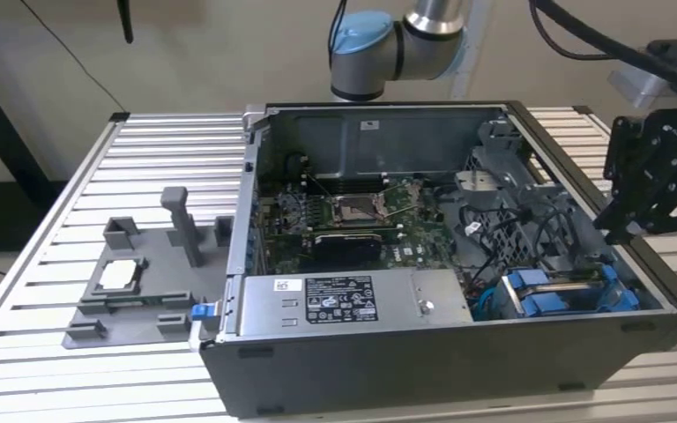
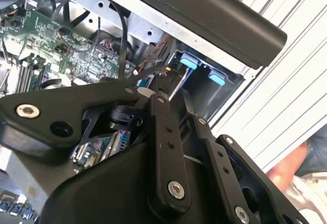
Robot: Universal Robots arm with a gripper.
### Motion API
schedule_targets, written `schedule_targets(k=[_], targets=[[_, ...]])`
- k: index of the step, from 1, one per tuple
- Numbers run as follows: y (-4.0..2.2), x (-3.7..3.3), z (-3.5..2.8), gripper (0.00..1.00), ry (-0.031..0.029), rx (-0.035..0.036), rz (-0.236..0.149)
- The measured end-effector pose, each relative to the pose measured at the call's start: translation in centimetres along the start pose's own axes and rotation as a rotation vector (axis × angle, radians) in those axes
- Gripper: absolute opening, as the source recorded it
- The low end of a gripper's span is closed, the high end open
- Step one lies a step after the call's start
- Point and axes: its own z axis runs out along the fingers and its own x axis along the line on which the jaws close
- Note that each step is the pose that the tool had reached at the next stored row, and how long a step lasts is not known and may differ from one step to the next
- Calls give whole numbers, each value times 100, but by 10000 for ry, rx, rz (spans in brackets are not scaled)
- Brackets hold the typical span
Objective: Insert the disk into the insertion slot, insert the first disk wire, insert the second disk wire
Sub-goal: 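Insert the second disk wire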
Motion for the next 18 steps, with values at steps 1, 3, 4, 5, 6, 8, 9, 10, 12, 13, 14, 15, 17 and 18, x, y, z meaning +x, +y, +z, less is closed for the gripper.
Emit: schedule_targets(k=[1, 3, 4, 5, 6, 8, 9, 10, 12, 13, 14, 15, 17, 18], targets=[[2, -2, -33, 27, 0, 1, -1], [6, -5, -100, 27, 0, 11, -2], [8, -7, -127, 27, -1, 25, -3], [9, -8, -140, 27, -1, 39, -3], [10, -10, -144, 27, -3, 50, -4], [10, -10, -144, 27, -4, 58, -5], [10, -10, -144, 27, -5, 61, -4], [11, -10, -144, 27, -5, 63, -4], [43, -10, -146, 27, -1, 71, -3], [75, -8, -143, 27, -5, 94, -6], [110, -7, -142, 27, -6, 136, -8], [143, -8, -141, 27, -7, 173, -9], [212, -11, -138, 27, -11, 243, -14], [244, -12, -136, 27, -12, 270, -16]])
